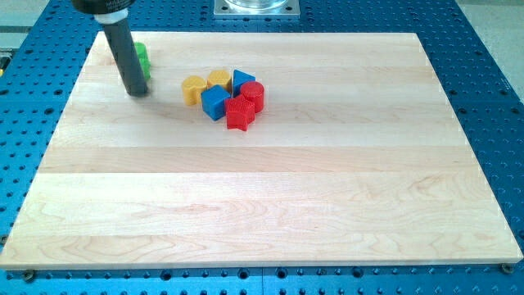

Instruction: Separate the yellow blocks from each other

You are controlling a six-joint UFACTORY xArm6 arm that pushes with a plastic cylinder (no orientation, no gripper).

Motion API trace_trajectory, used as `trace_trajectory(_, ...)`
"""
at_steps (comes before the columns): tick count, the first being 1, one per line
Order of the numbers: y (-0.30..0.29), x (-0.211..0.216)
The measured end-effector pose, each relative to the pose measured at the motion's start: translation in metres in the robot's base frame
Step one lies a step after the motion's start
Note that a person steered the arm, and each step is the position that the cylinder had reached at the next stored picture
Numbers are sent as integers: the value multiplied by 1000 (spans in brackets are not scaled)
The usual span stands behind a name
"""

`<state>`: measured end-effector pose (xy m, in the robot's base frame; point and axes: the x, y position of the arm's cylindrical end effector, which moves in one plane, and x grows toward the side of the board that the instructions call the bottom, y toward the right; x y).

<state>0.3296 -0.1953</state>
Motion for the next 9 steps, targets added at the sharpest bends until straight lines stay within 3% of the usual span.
trace_trajectory(5, 5, -3)
trace_trajectory(9, 96, -3)
